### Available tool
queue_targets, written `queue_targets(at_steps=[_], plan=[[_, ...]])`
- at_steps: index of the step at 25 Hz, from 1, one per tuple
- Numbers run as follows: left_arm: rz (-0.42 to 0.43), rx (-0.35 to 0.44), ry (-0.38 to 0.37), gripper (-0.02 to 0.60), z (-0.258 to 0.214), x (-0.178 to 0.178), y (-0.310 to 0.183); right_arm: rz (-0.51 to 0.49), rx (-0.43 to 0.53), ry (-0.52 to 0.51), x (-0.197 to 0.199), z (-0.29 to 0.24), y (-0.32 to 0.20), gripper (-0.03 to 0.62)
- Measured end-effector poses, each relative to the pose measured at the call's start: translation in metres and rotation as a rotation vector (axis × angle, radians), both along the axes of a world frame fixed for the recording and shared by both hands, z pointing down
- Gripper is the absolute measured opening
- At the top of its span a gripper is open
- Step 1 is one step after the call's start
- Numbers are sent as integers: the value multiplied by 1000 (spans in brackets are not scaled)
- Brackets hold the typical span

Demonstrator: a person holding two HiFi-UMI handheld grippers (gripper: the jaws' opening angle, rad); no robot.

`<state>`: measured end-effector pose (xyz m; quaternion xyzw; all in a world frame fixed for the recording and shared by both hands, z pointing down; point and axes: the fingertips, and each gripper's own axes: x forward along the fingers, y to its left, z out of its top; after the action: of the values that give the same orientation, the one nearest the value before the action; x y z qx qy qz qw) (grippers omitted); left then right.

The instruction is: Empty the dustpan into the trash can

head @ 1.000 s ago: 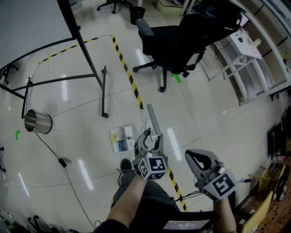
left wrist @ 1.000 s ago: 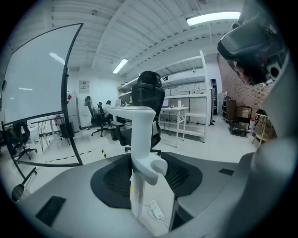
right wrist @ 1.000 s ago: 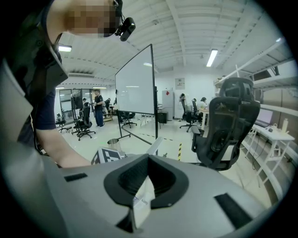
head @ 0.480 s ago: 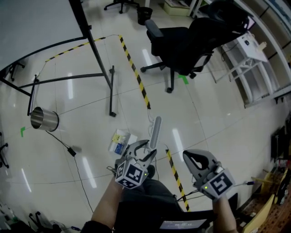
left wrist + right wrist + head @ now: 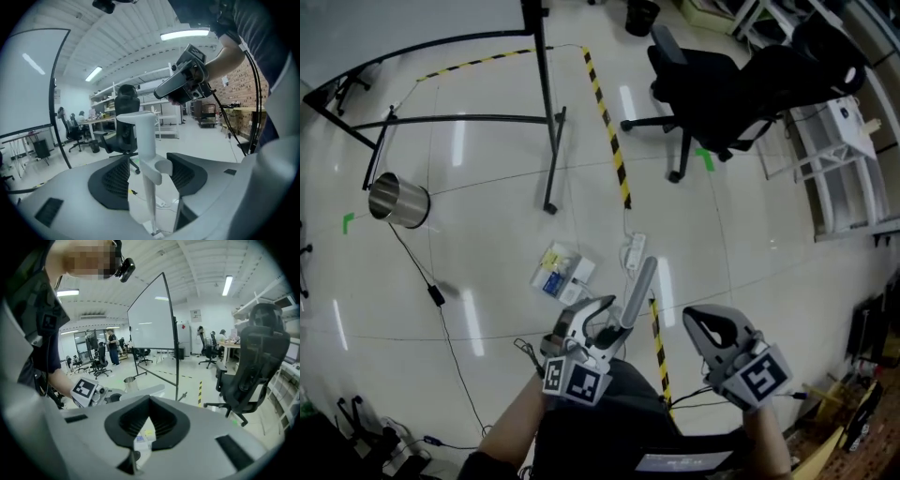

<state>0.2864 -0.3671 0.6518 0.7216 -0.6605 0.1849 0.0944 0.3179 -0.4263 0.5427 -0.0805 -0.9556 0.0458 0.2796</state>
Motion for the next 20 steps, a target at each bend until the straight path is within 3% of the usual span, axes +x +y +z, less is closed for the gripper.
queue_targets(at_steps=[3, 9, 13, 14, 17, 20], plan=[[-59, 39, -56, 281, 3, 11, 0, 3, -13, 17, -6, 6, 3, 14], [-191, 96, -87, 279, 7, 28, -7, 15, -21, 44, 2, 14, 4, 14], [-217, 115, -104, 259, 6, 34, -15, 21, -11, 58, 15, 18, 5, 14], [-216, 109, -114, 245, 7, 35, -15, 23, -9, 60, 19, 18, 5, 14], [-220, 93, -135, 119, 8, 37, -16, 38, -8, 60, 29, 18, 2, 14], [-248, 82, -105, 94, 5, 28, -11, 49, -12, 51, 36, 18, -1, 14]])
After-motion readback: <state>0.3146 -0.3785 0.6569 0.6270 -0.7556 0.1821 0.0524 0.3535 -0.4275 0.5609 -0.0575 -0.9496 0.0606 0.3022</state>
